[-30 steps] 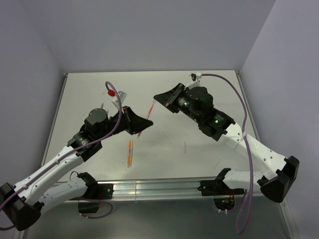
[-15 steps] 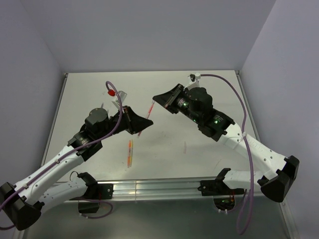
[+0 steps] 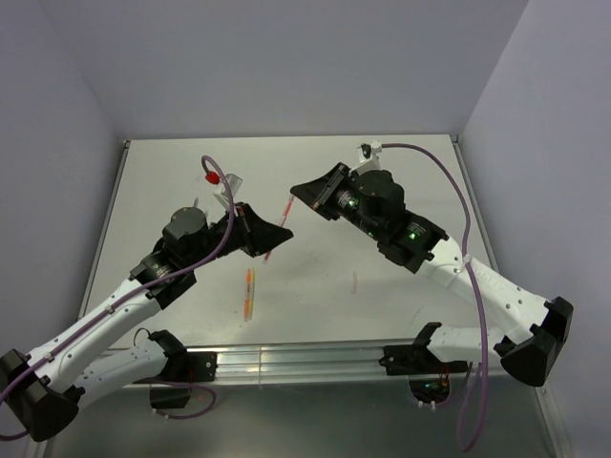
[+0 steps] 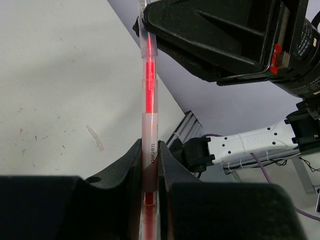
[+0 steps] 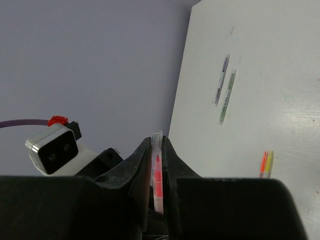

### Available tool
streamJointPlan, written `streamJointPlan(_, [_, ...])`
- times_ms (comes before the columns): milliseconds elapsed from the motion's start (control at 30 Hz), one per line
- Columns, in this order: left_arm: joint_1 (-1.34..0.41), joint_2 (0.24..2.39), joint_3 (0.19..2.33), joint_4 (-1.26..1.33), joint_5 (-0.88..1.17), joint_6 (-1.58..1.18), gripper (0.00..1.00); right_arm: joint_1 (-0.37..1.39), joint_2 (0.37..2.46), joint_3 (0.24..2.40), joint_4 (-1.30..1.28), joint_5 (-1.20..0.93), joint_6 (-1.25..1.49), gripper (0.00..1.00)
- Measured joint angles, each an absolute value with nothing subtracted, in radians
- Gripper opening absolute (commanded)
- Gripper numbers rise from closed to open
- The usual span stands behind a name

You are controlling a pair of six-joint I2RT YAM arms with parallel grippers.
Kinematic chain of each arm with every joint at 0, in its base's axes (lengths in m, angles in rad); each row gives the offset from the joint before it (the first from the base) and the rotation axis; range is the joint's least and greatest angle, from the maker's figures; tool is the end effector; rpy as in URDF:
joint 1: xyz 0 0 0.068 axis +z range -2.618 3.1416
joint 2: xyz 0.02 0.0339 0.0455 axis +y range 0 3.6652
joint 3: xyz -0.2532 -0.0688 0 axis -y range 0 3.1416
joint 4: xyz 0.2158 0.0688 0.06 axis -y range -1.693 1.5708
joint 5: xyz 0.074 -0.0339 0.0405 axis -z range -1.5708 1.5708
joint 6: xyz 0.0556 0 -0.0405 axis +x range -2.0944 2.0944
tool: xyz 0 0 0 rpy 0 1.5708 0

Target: Insert the pens into the pen caps

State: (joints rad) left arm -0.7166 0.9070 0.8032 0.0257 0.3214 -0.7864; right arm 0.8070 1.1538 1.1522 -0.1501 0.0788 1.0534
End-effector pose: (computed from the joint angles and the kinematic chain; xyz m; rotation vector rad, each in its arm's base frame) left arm 0.1477 -0.1520 0.3404 0.2098 1.8337 -1.3687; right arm 0.1839 0.1857 0.3851 0.2983 1.8838 1.2675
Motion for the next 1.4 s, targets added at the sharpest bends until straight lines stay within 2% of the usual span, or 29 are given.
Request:
streamJointPlan(600, [-0.718, 0.895, 0.803, 0.055, 0.298, -0.83, 0.0, 0.898, 1.133, 1.115, -0.06, 0.187, 0.963, 0.0])
streamJointPlan(1400, [-0.738, 0.903, 0.836, 0.071, 0.295, -0.721, 0.0, 0.914, 1.076, 1.091, -0.002, 0.178, 0.933, 0.0])
